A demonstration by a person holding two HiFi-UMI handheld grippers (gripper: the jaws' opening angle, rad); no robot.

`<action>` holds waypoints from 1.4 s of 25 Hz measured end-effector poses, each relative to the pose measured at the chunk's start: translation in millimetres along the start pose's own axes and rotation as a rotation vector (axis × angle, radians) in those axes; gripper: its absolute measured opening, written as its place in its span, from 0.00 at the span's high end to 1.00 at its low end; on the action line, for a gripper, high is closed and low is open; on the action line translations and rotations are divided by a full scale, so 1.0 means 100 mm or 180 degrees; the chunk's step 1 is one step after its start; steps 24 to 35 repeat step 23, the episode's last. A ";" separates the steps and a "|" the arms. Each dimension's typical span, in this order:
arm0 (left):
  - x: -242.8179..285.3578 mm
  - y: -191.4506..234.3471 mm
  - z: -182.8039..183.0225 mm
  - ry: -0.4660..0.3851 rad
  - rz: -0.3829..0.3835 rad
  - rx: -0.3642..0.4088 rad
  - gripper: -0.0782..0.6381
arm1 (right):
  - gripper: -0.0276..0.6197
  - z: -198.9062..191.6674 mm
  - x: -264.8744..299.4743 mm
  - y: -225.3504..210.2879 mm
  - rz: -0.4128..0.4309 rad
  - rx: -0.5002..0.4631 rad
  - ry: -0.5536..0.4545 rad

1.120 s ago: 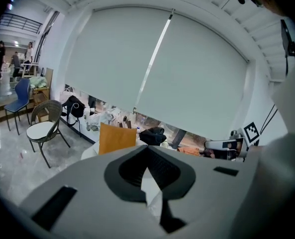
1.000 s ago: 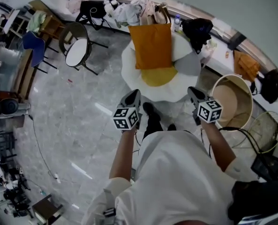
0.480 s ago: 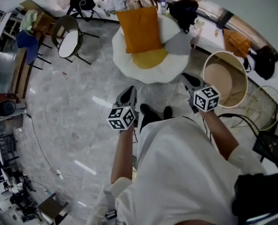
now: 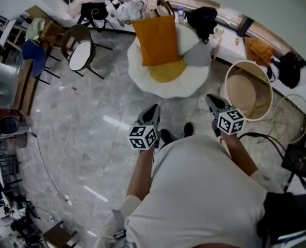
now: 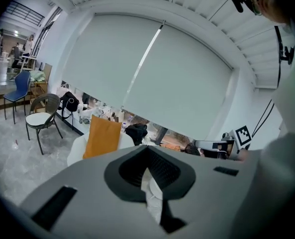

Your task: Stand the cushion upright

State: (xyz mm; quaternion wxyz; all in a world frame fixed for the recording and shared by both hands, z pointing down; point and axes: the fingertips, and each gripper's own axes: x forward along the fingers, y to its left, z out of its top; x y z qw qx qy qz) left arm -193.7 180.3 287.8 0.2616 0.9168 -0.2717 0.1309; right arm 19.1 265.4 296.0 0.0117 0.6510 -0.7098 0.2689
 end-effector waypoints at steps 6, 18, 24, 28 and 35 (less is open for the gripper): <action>-0.02 0.01 0.04 0.0051 -0.0084 0.0085 0.89 | 0.90 0.05 0.00 0.02 -0.0074 0.0035 -0.0068; 0.05 0.02 0.12 0.0117 -0.0149 0.0187 0.89 | 0.90 0.02 0.11 0.09 -0.0015 0.0079 -0.0046; 0.04 0.04 0.13 0.0117 -0.0136 0.0195 0.89 | 0.90 0.04 0.14 0.11 0.0015 0.0081 -0.0039; 0.04 0.04 0.13 0.0117 -0.0136 0.0195 0.89 | 0.90 0.04 0.14 0.11 0.0015 0.0081 -0.0039; 0.04 0.04 0.13 0.0117 -0.0136 0.0195 0.89 | 0.90 0.04 0.14 0.11 0.0015 0.0081 -0.0039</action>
